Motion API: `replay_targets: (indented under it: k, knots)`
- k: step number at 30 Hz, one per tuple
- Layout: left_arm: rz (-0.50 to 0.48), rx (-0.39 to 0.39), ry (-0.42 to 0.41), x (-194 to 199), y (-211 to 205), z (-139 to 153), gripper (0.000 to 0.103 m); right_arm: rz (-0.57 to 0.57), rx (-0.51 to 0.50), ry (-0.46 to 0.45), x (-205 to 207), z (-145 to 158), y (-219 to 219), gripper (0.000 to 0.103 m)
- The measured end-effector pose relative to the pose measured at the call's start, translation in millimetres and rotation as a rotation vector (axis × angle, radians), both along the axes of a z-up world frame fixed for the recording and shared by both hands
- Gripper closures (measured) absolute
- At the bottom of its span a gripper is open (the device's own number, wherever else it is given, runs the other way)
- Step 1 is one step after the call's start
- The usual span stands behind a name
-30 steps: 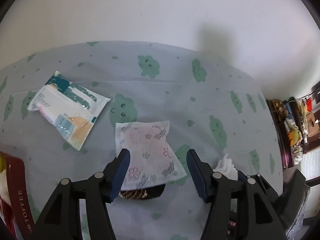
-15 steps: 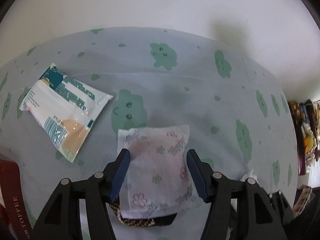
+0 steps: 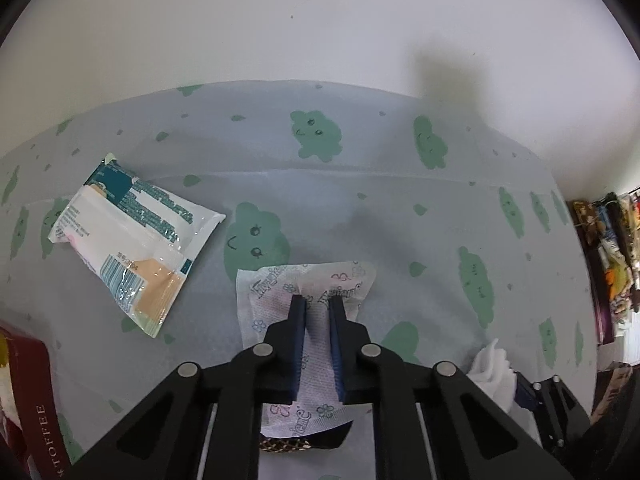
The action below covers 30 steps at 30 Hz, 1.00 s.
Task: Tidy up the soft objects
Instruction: 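Close the left tool on the white Hygiene packet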
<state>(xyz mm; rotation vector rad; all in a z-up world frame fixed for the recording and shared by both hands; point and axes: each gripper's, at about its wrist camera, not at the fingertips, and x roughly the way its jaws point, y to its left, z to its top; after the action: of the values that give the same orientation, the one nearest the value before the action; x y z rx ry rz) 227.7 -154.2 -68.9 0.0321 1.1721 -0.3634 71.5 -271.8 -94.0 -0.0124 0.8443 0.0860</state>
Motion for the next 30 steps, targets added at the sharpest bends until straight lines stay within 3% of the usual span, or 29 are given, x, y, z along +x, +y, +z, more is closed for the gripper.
replay_targets:
  k: [17, 30]
  knots:
    - [0.037, 0.02, -0.053, -26, 19, 29, 0.092, 0.001, -0.002, -0.001, 0, -1, 0, 0.052]
    - [0.047, -0.013, -0.099, -68, 47, 75, 0.092, 0.002, -0.001, 0.0, 1, -1, 1, 0.052]
